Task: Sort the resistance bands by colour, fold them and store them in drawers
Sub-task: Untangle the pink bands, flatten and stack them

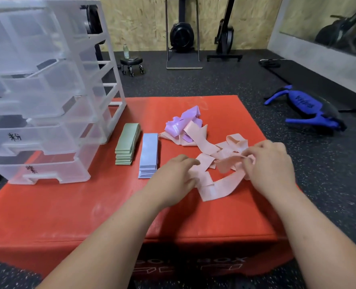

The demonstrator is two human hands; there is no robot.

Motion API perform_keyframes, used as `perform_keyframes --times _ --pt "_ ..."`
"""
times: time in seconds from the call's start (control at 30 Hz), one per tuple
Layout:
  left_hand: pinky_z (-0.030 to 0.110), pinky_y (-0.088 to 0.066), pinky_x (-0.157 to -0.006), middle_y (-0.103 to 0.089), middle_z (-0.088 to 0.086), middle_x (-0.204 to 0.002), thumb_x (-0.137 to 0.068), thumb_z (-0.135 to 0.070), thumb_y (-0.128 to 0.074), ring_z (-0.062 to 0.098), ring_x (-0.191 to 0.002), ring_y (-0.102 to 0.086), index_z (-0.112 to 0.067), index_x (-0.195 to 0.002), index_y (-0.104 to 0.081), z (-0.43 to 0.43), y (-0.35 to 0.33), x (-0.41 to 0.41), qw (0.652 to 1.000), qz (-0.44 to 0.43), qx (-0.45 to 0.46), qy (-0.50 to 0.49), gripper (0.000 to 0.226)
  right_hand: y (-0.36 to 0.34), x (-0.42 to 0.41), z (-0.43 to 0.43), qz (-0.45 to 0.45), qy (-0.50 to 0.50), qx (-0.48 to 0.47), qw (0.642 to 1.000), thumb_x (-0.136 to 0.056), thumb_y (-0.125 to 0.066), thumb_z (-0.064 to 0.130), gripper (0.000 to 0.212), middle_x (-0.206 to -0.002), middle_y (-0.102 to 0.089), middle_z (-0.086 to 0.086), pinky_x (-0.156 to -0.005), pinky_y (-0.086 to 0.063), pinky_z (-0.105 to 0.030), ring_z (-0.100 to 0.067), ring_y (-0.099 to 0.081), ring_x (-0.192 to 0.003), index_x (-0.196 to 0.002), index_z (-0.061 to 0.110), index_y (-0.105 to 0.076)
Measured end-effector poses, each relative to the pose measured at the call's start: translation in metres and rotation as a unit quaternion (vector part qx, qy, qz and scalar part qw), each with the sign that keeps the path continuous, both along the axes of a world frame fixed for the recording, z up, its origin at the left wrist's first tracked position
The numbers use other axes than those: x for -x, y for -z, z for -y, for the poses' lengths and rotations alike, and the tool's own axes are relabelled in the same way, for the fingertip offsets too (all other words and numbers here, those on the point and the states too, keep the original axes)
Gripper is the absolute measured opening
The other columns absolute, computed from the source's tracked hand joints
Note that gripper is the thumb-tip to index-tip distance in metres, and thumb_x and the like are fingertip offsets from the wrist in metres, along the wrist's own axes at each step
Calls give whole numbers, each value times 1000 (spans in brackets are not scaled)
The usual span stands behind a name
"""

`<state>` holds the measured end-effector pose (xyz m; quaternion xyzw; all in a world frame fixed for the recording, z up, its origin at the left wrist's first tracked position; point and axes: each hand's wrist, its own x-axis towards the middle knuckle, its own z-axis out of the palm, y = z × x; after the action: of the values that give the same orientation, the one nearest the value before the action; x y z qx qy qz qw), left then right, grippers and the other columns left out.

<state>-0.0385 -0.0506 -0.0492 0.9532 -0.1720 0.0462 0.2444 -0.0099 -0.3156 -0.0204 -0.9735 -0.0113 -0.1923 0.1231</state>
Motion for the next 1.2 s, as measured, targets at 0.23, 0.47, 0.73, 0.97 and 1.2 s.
perform_keyframes --times 0.23,0.47,0.73,0.97,1.2 --pt "31 -52 -100 -59 -24 -136 -94 -50 -74 -1 -118 -58 -39 -147 -52 21 -21 -1 978 14 206 -30 59 -33 -2 6 -125 -160 -269 941 -91 -76 28 7 -75 -75 15 -71 -51 -34 -6 -68 -72 -87 32 -80" --pt "25 -59 -79 -74 -15 -115 -95 -43 -77 5 -91 -73 -24 -127 -70 38 -38 6 940 -154 299 54 38 -20 11 -10 -119 -165 -219 954 -90 -75 37 12 -58 -63 18 -56 -38 -30 -4 -54 -56 -79 32 -79" --pt "50 -65 -81 -78 0 -94 -93 -18 -80 22 -80 -79 -23 -114 -74 21 -30 1 938 -144 315 -8 22 -17 12 -16 -142 -188 -196 952 -91 -75 39 22 -53 -58 19 -53 -36 -21 -3 -51 -55 -72 28 -75" --pt "31 -60 -76 -73 -8 -88 -96 -15 -75 10 -79 -69 -26 -107 -80 1 -30 0 938 -84 331 -58 16 -21 14 -15 -161 -244 -200 935 -92 -76 31 8 -71 -70 19 -59 -40 -17 1 -58 -65 -85 32 -79" --pt "28 -55 -72 -73 -2 -83 -92 -8 -80 12 -75 -62 -27 -106 -78 -9 -42 14 912 -34 403 -64 24 -14 19 -8 -210 -249 -168 930 -87 -80 22 15 -81 -73 18 -69 -46 -23 -1 -66 -77 -83 35 -75"
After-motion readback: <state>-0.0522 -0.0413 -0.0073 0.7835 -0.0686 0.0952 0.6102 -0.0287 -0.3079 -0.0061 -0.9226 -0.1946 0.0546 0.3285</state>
